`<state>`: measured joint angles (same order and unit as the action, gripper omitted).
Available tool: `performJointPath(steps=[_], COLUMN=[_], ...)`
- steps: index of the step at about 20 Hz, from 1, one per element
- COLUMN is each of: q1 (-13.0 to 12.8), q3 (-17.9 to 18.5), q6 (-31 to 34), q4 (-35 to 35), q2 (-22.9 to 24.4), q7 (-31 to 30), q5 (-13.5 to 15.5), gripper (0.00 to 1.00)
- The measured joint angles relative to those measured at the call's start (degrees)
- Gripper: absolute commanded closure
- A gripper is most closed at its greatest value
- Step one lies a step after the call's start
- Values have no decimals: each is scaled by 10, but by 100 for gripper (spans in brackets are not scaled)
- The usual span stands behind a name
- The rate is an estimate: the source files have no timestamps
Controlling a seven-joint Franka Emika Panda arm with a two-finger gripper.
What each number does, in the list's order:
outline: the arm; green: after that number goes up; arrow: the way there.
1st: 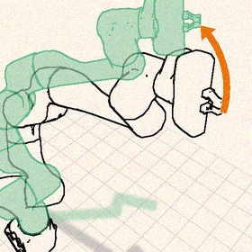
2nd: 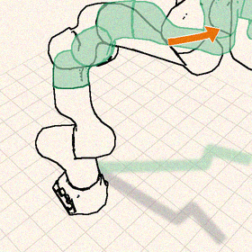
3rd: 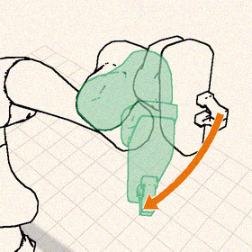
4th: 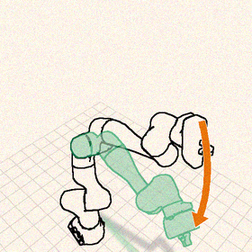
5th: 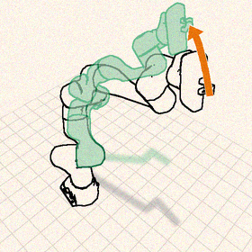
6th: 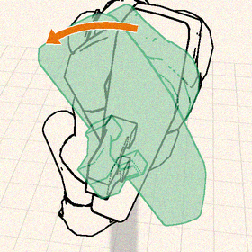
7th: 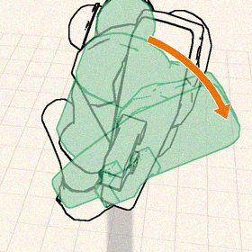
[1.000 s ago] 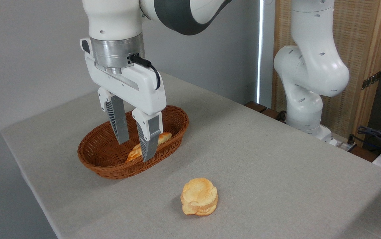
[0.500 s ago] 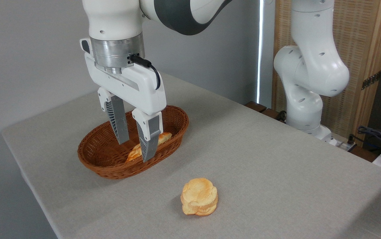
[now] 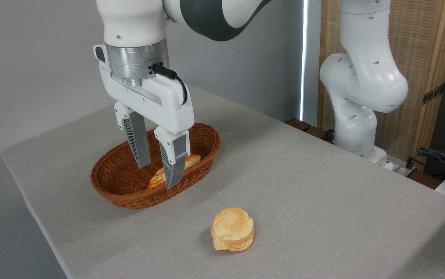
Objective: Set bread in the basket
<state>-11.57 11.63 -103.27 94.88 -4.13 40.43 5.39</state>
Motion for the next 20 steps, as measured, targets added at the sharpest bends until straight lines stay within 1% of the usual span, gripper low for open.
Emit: performJointPath(steps=[10, 13, 15, 17, 20], q1=[0, 0, 1, 1, 3], q3=[0, 4, 16, 32, 56], q6=[10, 32, 41, 44, 45], q4=[0, 2, 9, 24, 59], q2=[0, 0, 2, 4, 4], q7=[4, 33, 54, 86, 153], q5=[0, -2, -11, -16, -35], gripper=[0, 0, 0, 0, 0])
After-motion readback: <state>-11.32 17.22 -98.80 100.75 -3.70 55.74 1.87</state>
